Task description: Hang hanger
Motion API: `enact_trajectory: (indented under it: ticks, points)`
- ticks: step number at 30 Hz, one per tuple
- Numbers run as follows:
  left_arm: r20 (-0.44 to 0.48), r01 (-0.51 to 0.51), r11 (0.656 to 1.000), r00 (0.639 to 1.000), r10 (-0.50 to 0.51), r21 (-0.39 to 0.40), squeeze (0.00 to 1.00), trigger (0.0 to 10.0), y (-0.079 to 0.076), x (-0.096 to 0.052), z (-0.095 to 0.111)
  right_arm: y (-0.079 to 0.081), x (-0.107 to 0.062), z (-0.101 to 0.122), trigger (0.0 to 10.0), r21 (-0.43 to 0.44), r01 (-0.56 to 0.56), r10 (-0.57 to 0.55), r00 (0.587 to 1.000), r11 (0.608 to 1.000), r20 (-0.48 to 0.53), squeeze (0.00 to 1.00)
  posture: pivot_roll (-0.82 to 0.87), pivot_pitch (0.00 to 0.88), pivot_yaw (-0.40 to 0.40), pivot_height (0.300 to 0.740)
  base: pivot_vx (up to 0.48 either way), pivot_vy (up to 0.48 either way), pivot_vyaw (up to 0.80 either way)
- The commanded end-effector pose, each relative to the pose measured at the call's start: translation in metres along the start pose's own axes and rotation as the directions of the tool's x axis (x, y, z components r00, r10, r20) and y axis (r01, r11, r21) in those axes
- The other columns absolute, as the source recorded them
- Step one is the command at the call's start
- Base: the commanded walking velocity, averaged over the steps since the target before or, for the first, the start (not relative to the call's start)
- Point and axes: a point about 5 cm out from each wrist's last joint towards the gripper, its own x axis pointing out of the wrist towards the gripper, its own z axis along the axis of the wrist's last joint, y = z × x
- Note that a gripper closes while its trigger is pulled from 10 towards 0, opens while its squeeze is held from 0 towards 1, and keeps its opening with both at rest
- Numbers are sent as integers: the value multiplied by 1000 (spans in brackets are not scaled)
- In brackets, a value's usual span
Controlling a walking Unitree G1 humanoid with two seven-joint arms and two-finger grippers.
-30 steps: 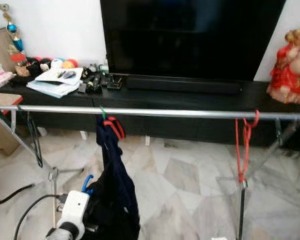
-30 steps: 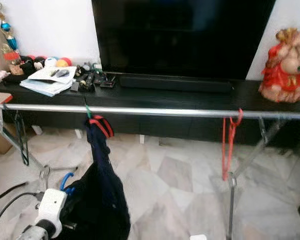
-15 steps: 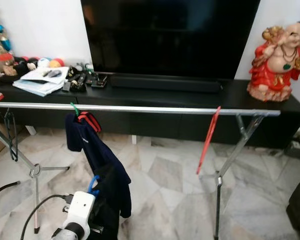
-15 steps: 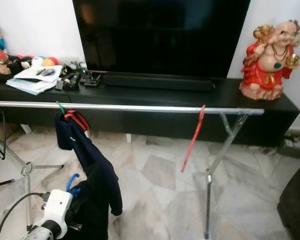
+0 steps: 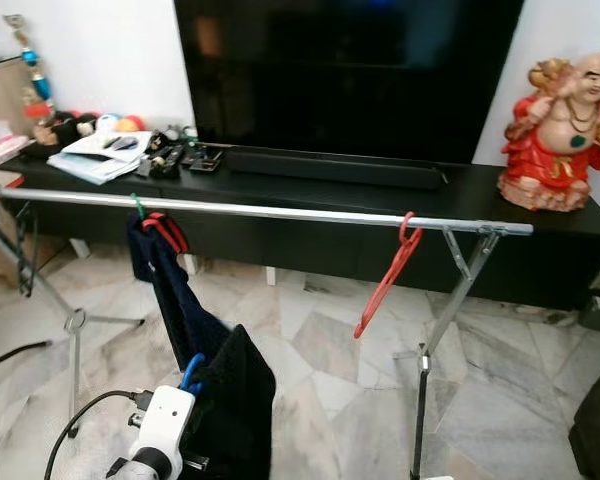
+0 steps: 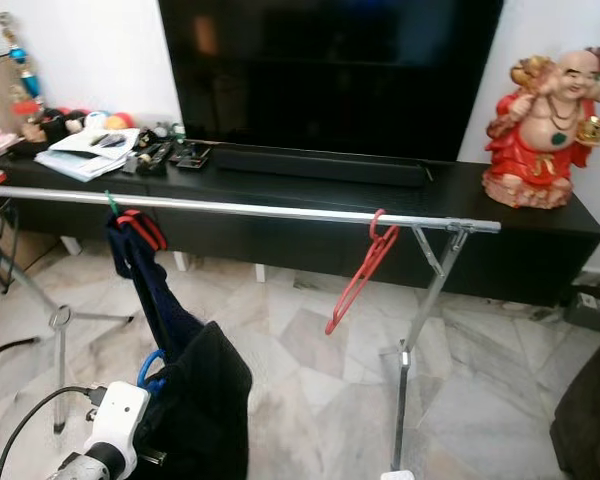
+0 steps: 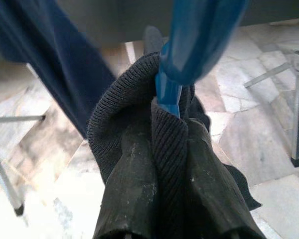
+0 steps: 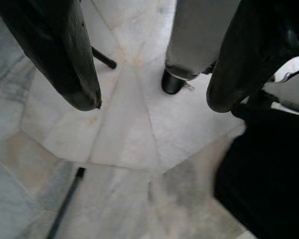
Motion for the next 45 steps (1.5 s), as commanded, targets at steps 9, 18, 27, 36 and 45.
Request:
enact_trajectory:
  ticks: [9, 18, 27, 36, 45]
  points:
    - [38, -47, 999, 998, 46, 3, 0, 10000, 11, 0, 8, -8, -1, 3, 10000, -12, 5, -5, 1000, 1000, 8, 0, 92, 0, -5, 740, 0, 0, 0]
    - [42, -43, 999, 998, 43, 8, 0, 10000, 10, 1, 9, 9, 2, 7, 10000, -16, -7, 7, 1000, 1000, 8, 0, 94, 0, -6, 740, 173, 0, 0]
    - [44, -30, 999, 999, 30, 16, 0, 10000, 10, 1, 10, -2, 1, 7, 10000, -11, 11, -11, 1000, 1000, 12, 0, 96, 0, -7, 740, 307, 0, 0]
    - [44, -22, 999, 999, 21, 27, 0, 10000, 11, 1, 11, -6, 0, 5, 10000, -5, 21, -21, 1000, 1000, 11, 0, 99, 0, -3, 740, 338, 0, 0]
    - [48, -15, 999, 999, 13, 34, 0, 10000, 10, 2, 12, 1, 1, 3, 10000, -23, 12, -12, 1000, 1000, -10, 0, 101, 0, -4, 740, 340, 0, -722]
